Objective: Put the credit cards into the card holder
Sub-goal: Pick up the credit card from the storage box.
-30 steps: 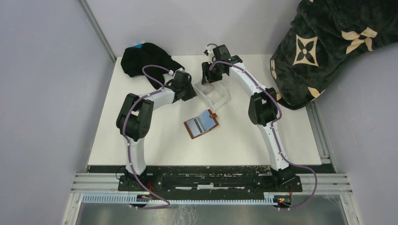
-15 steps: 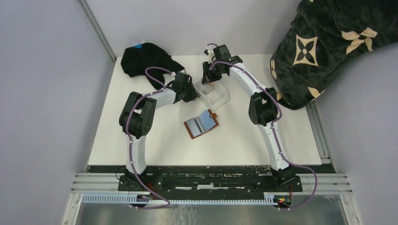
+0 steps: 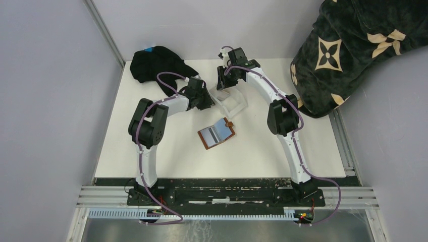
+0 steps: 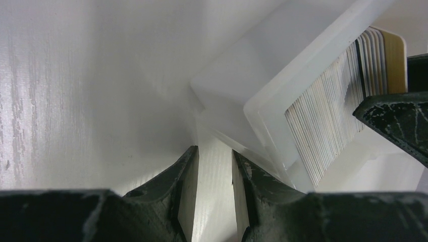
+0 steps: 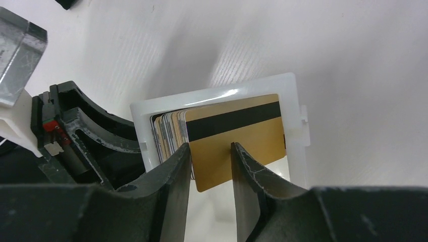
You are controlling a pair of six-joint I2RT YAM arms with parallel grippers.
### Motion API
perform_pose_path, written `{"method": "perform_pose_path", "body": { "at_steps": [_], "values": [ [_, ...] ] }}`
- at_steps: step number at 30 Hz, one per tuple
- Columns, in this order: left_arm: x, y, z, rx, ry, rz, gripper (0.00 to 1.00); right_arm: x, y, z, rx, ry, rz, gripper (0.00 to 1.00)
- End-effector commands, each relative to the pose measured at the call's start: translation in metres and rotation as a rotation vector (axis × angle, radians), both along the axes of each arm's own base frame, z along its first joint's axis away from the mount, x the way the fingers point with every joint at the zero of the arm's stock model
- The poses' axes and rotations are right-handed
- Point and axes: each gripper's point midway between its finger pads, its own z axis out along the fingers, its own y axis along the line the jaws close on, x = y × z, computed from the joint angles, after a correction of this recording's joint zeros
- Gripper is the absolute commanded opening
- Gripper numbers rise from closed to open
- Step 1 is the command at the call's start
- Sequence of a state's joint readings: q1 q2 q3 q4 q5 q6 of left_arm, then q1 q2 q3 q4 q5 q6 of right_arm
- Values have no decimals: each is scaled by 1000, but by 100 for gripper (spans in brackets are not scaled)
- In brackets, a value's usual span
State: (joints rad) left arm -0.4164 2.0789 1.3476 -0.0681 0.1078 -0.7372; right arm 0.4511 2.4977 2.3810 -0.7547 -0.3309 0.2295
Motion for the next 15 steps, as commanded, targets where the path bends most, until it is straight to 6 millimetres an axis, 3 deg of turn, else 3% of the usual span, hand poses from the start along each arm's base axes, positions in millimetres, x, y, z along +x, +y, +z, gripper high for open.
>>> {"method": "perform_pose_path", "body": {
  "at_steps": [1,11,15],
  "values": [
    [16,-18,21,-32,-98,-71,38,-15,17,57,55,-69,44,39],
    [13,-21,23,-30,-101,-92,37,-16,9,71,27,-105,29,36],
    [11,-20,26,-28,-106,-93,37,-14,0,71,-26,-133,11,29]
  ]
}}
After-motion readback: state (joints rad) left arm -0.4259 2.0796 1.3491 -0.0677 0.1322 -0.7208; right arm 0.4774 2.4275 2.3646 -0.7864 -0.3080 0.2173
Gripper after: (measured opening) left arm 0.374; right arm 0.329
